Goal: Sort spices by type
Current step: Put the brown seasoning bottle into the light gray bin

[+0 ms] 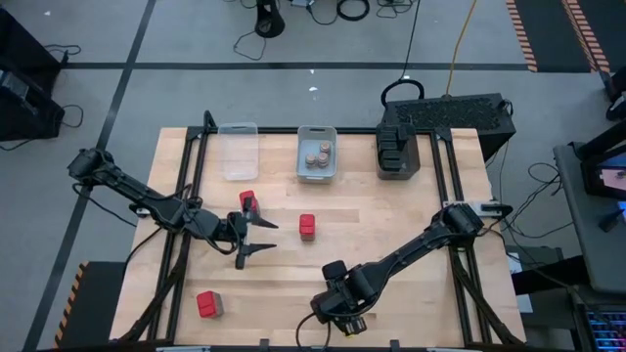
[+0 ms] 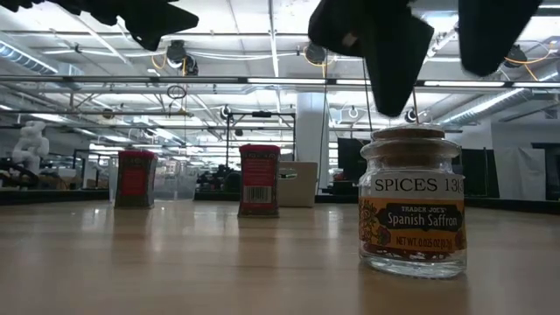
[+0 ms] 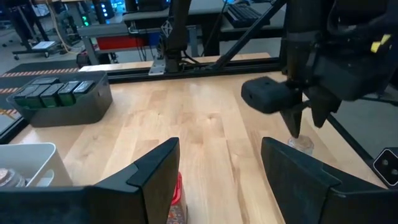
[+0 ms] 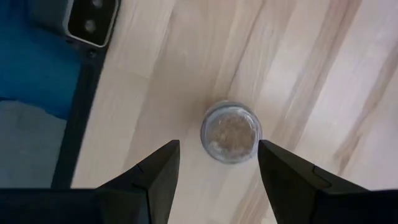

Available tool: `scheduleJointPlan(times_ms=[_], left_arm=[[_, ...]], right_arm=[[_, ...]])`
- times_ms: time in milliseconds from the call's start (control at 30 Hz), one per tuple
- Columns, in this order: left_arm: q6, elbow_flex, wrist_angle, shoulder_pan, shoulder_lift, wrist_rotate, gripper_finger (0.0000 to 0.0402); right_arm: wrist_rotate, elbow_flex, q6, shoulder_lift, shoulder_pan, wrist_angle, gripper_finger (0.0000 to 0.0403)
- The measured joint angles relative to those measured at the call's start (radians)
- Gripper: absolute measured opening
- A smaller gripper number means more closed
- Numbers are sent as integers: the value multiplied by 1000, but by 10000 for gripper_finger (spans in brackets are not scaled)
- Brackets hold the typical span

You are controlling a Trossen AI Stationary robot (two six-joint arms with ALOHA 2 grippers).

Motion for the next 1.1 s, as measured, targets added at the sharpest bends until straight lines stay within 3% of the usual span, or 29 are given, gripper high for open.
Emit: scheduleJointPlan(times_ms=[267, 1100], left_arm=[[-6, 0, -3, 0, 0, 1, 232], [-7, 0, -16, 0, 0, 5, 232]], right_arm=[[75, 0, -16, 38, 0, 2, 201], [50, -8, -6, 64, 0, 77, 201]])
